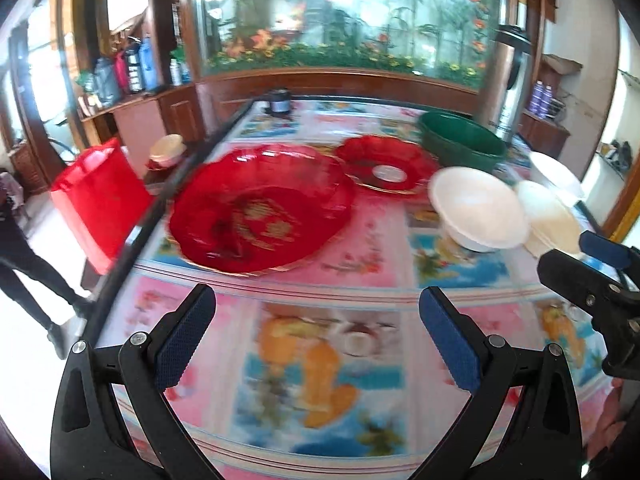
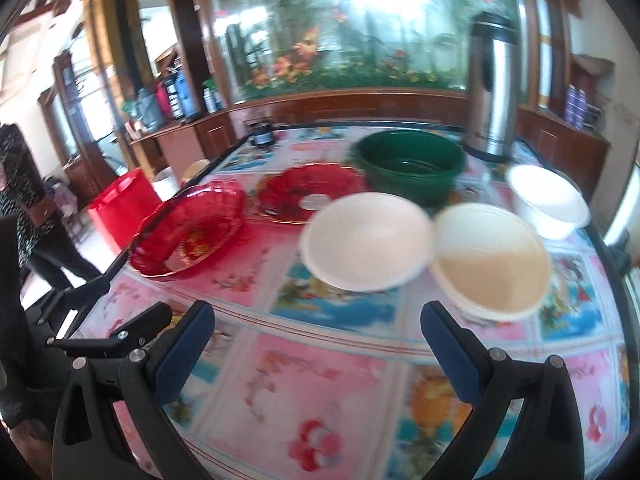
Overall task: Organize plates and bowls
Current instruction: 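Move the left gripper toward the large red 'THE WEDDING' plate, then close the left gripper on the rim of the large red plate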
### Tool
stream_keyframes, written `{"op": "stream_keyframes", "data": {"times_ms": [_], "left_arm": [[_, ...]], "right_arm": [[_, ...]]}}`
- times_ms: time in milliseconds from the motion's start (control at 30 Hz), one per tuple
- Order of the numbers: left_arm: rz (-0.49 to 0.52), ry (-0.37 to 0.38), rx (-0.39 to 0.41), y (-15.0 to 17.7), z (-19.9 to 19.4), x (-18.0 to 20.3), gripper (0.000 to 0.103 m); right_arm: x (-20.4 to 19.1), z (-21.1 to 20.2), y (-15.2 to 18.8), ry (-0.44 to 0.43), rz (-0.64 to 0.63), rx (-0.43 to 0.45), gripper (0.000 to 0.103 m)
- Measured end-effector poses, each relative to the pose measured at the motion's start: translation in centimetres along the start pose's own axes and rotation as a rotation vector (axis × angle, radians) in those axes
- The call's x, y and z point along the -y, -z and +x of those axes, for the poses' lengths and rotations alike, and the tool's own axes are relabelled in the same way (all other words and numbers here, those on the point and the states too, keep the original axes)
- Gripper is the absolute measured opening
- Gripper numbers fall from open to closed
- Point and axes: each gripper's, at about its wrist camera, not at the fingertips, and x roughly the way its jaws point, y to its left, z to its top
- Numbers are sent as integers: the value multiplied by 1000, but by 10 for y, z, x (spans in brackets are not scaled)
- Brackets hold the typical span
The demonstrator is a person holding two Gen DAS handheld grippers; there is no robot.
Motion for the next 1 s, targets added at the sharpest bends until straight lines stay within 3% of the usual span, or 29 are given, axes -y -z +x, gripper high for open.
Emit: {"op": "stream_keyframes", "data": {"times_ms": [400,633,800,1000], "left_arm": [[-66,-46,-21,-13,24,-67,103],[-95,-7,-40,-21,36,-84,103],[-102,-20,-68,-25,48,-92,103],[-98,-19,-65,-28,54,-97,103]], "right_arm": [[-67,45,-22,-32,-152,-50,102],[-79,60,-32,-33,-163,-64,103],[-84,76,-34,-12,-163,-109,103],[-77,82,-37,-57,-110,-116,103]]}}
